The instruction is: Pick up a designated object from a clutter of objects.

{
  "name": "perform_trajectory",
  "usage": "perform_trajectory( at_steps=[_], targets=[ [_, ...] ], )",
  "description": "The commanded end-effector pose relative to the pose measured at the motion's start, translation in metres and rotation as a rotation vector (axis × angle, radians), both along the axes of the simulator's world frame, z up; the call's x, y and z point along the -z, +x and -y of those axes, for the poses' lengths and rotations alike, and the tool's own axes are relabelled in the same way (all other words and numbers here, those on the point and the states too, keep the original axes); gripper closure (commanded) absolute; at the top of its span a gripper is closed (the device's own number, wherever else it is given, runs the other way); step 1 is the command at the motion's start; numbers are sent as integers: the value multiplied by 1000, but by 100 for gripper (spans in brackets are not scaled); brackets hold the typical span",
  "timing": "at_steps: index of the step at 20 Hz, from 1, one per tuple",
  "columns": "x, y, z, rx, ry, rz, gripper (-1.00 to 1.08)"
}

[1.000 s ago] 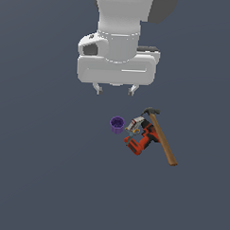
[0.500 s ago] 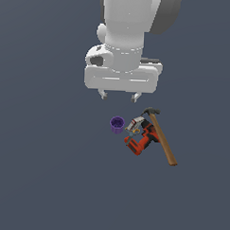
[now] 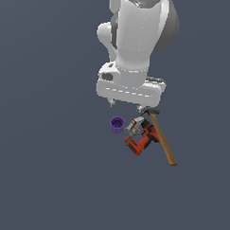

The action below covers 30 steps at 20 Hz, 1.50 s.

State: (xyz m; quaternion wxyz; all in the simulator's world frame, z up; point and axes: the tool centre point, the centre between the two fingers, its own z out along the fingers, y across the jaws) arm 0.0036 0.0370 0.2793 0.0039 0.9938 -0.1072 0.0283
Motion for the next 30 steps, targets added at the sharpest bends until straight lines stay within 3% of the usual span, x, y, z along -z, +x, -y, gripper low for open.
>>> perform_trajectory(
  at_steps=[1,20,30],
  targets=[
    [14,-4,-7,50,3,-3,-92],
    [114,-48,-58,425,24,-33,-92],
    [147,-72,-74,566,29,-46,-92]
  ],
)
